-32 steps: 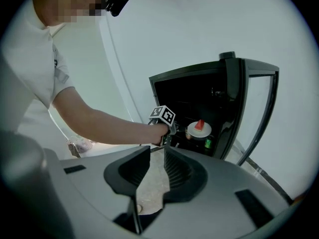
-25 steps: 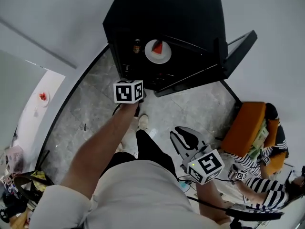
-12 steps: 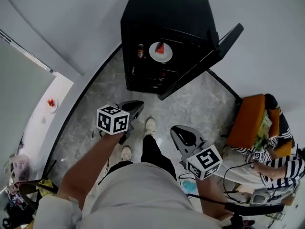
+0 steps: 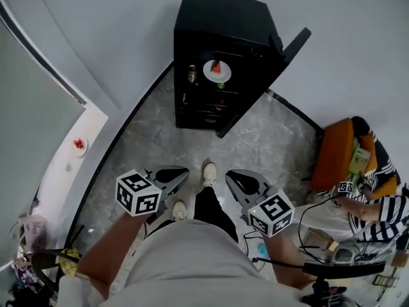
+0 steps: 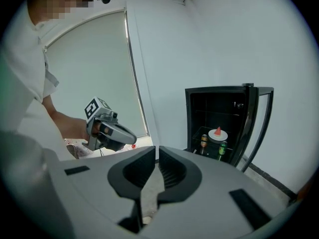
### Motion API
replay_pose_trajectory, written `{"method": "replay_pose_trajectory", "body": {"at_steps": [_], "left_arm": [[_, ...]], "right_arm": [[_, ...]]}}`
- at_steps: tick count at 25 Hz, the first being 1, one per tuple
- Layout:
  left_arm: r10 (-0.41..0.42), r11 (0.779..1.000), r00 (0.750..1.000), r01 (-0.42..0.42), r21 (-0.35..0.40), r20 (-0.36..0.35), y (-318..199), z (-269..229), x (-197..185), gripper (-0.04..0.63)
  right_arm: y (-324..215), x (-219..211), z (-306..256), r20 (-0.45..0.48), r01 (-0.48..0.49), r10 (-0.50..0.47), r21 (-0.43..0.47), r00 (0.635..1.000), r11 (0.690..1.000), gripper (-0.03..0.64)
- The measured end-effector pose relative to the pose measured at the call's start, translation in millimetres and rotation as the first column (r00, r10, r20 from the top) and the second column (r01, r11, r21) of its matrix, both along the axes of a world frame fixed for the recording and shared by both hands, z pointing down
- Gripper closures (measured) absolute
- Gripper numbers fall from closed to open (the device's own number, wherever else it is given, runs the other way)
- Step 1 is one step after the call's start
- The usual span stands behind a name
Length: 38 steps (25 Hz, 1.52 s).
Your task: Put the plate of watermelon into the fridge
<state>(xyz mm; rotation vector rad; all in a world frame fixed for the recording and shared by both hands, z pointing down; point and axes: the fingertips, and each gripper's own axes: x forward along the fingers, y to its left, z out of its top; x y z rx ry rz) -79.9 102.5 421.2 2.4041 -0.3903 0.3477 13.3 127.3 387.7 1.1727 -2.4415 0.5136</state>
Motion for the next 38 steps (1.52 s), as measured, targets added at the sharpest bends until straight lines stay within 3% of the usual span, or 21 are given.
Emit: {"method": "replay_pose_trajectory", "body": {"at_steps": [7,16,27,38], "left_arm": [[0.018,1.0,0.999,-0.017,0.02,-0.029,50,-29,-33,0.583],[0.061,0.998,0.997,-0.059,0.034,-0.05,82,-43,-46,0.583],[0.053,0.998,0.997,-0.052,0.034,-0.05,93,-41,-58,0.583],[0.07,0.997,0.997,-0.069,0.037,-0.041,93,-35,-48,0.583]], "right_arm": [[28,-29,-14,-0.028,0.013,-0.011,0.04,1.0,0.999,0.588],[58,-49,-22,-0.038,-0.001,0.003,0.057,0.999,0.998,0.594],[71,-70,-26,-0.066,0.023,-0.019,0.064,0.998,0.998,0.601],[77,-63,-26,-0.071,0.005,0.001,0.074,0.997,0.997,0.601]]}}
